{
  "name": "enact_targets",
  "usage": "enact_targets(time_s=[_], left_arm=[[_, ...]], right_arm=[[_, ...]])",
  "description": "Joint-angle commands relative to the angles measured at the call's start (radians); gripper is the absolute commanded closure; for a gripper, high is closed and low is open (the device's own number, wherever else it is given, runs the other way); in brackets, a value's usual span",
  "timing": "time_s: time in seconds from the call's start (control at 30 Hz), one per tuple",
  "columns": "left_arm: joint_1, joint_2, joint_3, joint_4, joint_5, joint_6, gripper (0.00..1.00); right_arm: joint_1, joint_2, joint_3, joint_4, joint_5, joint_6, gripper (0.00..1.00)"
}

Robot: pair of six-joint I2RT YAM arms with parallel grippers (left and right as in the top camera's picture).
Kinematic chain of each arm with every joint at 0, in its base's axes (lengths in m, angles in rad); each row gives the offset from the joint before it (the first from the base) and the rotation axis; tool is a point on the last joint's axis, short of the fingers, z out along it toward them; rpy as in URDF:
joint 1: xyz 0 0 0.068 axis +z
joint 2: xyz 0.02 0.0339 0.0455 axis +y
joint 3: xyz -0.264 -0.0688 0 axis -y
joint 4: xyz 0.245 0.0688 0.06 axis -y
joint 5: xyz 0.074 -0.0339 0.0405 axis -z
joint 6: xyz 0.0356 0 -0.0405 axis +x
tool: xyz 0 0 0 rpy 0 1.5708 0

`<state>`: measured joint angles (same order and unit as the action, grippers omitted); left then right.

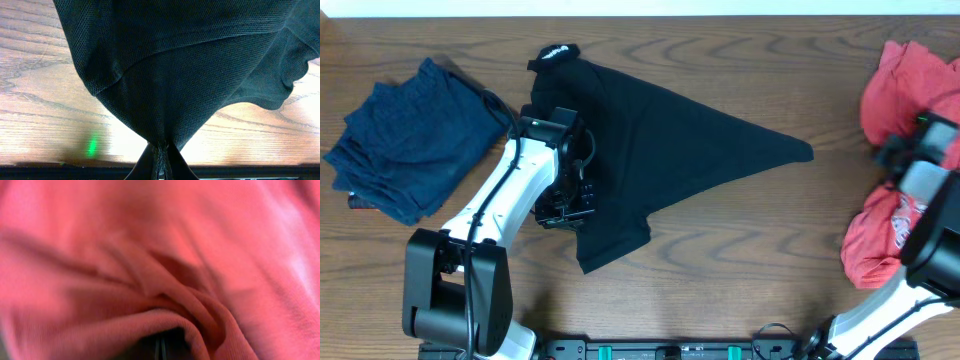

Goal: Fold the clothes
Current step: 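Grasp the black shirt's right corner with the right gripper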

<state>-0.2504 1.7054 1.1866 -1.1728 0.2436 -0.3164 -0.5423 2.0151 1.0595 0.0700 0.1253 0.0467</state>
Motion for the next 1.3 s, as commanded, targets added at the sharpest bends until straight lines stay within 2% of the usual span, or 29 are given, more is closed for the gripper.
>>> enact_targets(time_s=[0.0, 0.07, 0.13, 0.2, 0.3, 0.5, 0.67, 0.87, 1.13, 1.27], left_arm=[[-0.003, 0.000, -0.007, -0.004, -0.012, 0.008, 0.94], [-0.003, 0.000, -0.007, -0.004, -0.012, 0.008, 0.94], [-0.003, 0.000, -0.007, -0.003, -0.012, 0.008, 0.94], [-0.003, 0.000, -0.007, -0.003, -0.012, 0.008, 0.94], [-0.003, 0.000, -0.007, -0.004, -0.013, 0.009, 0.94], [-0.003, 0.000, -0.007, 0.000, -0.013, 0.009, 0.94], [-0.003, 0.000, -0.007, 0.003, -0.013, 0.009, 0.94], [-0.003, 0.000, -0.007, 0.003, -0.013, 0.009, 0.94], [-0.003, 0.000, -0.007, 0.003, -0.013, 0.009, 0.94], [-0.003, 0.000, -0.007, 0.003, -0.013, 0.009, 0.94]], right_arm=[[-0.083, 0.053, 0.053, -0.119, -0.112, 0.015, 0.99], [-0.101, 0.050, 0.115, -0.196, -0.390, -0.011, 0.94], [-0.094, 0.050, 0.167, -0.270, -0.649, -0.057, 0.78], [-0.069, 0.050, 0.202, -0.349, -0.792, -0.079, 0.73], [-0.011, 0.050, 0.213, -0.439, -0.837, -0.094, 0.55], [0.152, 0.050, 0.188, -0.535, -0.659, -0.101, 0.37], [0.279, 0.051, 0.185, -0.542, -0.490, -0.091, 0.32], [0.352, 0.051, 0.185, -0.595, -0.329, -0.073, 0.32], [0.360, 0.051, 0.185, -0.774, -0.311, -0.074, 0.39], [0.360, 0.051, 0.183, -0.771, -0.290, -0.073, 0.41]])
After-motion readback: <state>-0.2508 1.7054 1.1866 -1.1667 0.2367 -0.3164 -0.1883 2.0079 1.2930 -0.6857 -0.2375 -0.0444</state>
